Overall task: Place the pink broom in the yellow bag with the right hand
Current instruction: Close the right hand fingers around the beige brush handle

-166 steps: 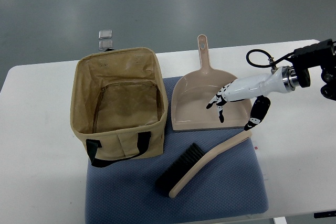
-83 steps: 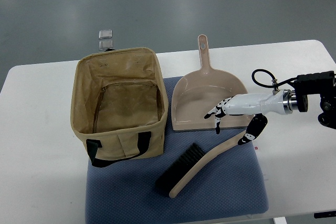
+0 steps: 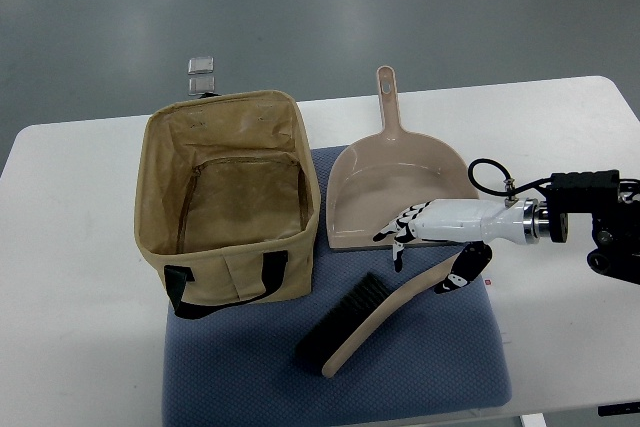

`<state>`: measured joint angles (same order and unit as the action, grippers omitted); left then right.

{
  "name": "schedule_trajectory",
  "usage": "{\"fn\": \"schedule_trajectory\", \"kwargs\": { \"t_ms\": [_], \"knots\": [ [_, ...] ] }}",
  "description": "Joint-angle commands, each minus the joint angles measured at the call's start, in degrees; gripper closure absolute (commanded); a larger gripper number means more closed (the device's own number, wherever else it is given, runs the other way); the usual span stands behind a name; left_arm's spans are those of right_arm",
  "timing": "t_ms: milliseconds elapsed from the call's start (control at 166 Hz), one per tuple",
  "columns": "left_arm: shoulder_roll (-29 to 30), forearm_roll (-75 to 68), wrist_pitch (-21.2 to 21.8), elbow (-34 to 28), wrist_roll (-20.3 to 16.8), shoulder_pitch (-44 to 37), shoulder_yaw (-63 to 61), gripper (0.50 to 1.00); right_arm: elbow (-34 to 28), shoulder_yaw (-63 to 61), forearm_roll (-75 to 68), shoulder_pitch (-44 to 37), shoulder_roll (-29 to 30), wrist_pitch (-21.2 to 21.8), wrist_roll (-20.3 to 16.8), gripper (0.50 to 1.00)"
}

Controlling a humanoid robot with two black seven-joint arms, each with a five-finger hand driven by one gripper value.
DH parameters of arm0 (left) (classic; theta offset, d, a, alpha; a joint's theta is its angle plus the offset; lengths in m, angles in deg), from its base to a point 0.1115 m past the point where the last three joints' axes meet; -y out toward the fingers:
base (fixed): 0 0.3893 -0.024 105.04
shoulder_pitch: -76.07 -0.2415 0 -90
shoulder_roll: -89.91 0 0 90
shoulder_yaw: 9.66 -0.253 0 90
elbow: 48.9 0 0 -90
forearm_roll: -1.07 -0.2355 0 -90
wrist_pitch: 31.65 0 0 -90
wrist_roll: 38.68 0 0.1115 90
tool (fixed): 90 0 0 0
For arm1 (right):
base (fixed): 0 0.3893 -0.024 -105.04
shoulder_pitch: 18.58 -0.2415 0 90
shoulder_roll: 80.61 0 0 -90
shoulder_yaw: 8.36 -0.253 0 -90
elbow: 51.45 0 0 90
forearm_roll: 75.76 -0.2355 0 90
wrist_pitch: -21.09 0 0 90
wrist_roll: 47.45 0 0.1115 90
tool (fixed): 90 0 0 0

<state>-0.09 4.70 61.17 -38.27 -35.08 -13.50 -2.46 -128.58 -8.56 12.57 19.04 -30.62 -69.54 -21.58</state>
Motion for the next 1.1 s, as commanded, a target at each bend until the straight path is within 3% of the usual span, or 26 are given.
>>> {"fn": "schedule_trajectory", "kwargs": {
  "t_ms": [0, 453, 585, 772, 978, 1092],
  "knots": [
    [0.0, 0.0, 0.0, 0.0, 0.0, 0.0, 0.0, 0.5, 0.1, -0.7, 0.8, 1.2, 0.2, -1.4, -0.4, 0.572],
    [0.0, 0.1, 0.0, 0.0, 0.0, 0.0, 0.0, 0.5, 0.8, -2.4, 3.3, 4.1, 1.0, -2.8, -0.5, 0.589],
    [0.0, 0.0, 0.0, 0.0, 0.0, 0.0, 0.0, 0.5, 1.4, -3.1, 3.3, 4.4, 1.4, -3.1, -2.0, 0.599],
    [0.0, 0.0, 0.0, 0.0, 0.0, 0.0, 0.0, 0.5, 2.0, -4.3, 3.9, 5.4, 1.9, -3.2, -2.0, 0.677],
    [0.0, 0.0, 0.0, 0.0, 0.0, 0.0, 0.0, 0.5, 2.1, -4.5, 3.9, 5.4, 1.8, -3.1, -2.0, 0.707],
    [0.0, 0.1, 0.0, 0.0, 0.0, 0.0, 0.0, 0.5, 2.1, -4.5, 3.9, 5.4, 1.7, -3.1, -1.9, 0.75]
  ]
}}
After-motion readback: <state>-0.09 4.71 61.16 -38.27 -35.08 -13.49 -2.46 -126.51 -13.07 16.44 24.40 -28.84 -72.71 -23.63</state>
